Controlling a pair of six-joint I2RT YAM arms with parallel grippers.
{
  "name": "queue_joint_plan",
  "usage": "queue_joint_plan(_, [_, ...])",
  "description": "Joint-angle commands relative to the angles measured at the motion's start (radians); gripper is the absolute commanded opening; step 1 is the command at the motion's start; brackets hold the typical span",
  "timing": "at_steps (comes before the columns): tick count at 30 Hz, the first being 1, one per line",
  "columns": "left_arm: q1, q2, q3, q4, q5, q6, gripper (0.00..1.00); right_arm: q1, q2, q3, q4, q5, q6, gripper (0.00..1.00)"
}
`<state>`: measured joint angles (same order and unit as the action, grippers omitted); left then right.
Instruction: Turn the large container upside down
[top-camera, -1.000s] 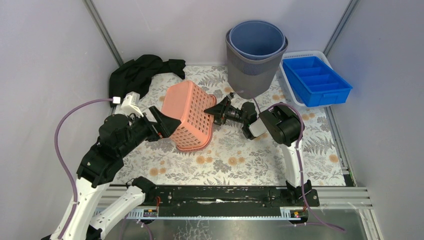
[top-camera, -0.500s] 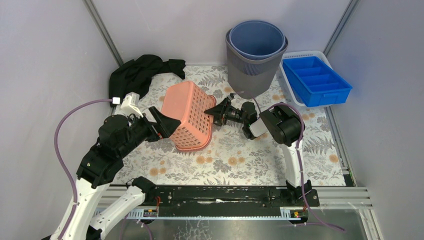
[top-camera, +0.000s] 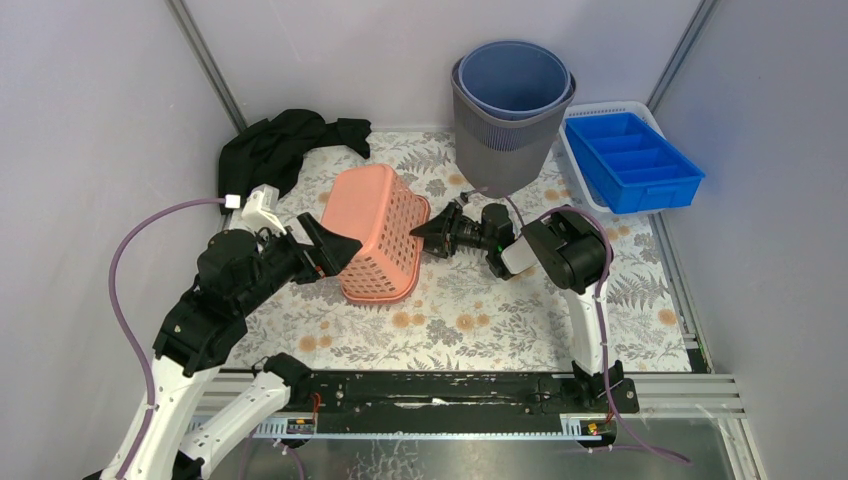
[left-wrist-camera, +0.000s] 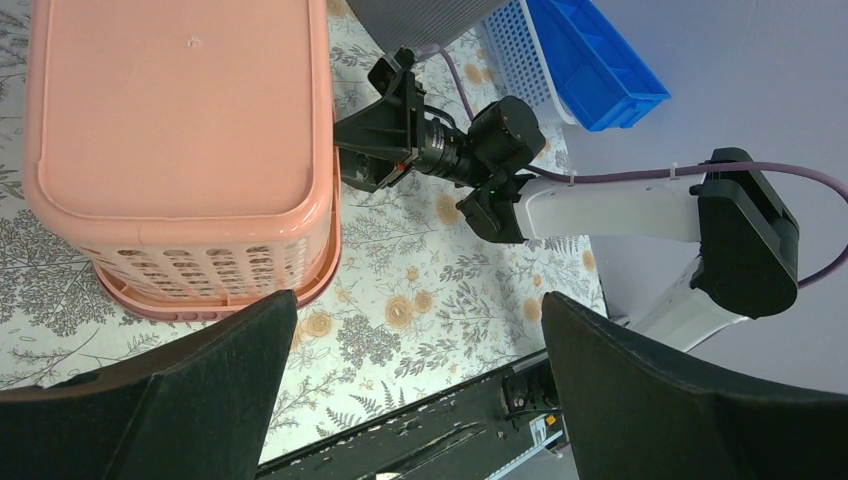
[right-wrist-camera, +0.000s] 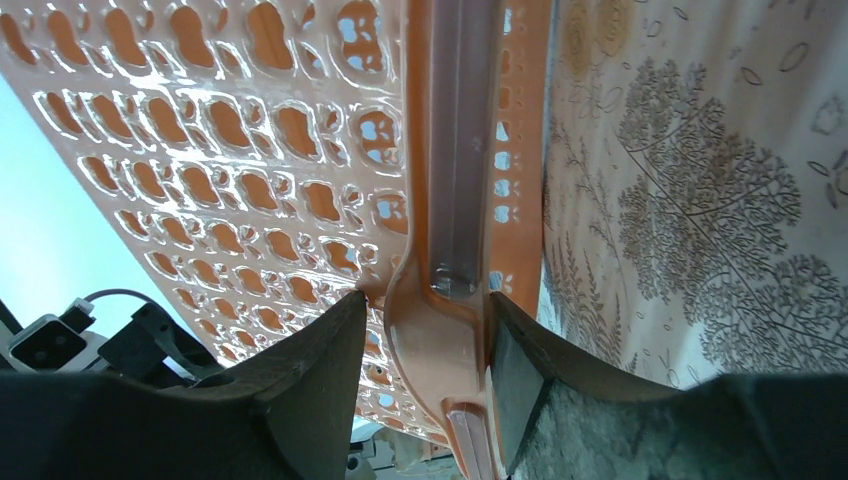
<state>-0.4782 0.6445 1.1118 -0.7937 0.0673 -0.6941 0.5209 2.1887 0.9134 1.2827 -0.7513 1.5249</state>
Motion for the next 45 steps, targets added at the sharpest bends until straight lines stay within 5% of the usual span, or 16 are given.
queue_joint_plan(1, [-0.007,-0.011,-0.013,0.070,0.009,-0.010,1.00,-0.004,-0.062,-0.002,-0.021,-0.019,-0.037,0.52])
queue_joint_plan(45, [-0.007,-0.006,-0.016,0.081,0.021,-0.015,1.00,-0.006,-0.187,0.052,-0.578,0.048,-0.392,0.45])
